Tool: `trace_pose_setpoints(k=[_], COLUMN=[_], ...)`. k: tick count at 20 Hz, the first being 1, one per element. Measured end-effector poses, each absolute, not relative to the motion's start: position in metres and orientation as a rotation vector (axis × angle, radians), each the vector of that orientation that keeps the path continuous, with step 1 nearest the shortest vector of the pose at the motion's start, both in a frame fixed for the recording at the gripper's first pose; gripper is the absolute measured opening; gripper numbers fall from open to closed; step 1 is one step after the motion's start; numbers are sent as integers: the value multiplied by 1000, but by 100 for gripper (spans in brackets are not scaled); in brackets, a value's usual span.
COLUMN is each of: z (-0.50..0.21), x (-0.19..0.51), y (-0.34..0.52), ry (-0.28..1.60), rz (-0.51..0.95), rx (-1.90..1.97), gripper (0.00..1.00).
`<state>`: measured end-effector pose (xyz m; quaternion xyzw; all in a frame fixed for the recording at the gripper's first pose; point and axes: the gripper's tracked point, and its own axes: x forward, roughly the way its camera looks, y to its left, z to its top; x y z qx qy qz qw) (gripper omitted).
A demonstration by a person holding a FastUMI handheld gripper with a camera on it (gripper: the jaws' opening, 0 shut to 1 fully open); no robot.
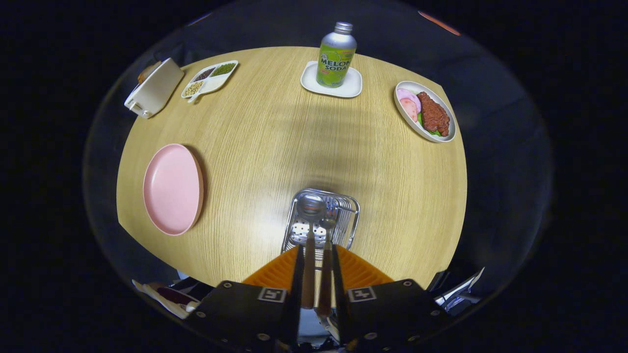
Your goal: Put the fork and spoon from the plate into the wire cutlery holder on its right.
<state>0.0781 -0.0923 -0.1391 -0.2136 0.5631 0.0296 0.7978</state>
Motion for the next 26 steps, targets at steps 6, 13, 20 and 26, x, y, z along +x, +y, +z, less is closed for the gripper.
trace_pose_setpoints(k=[6, 13, 20, 26], z=[-82, 3, 95, 144], x=[92, 79, 36, -4], y=[-83, -60, -56, -68], ry=[951, 611, 341, 139], rz=[76, 86, 71, 52], rx=[-449, -397, -250, -126], gripper=[100, 100, 100, 99])
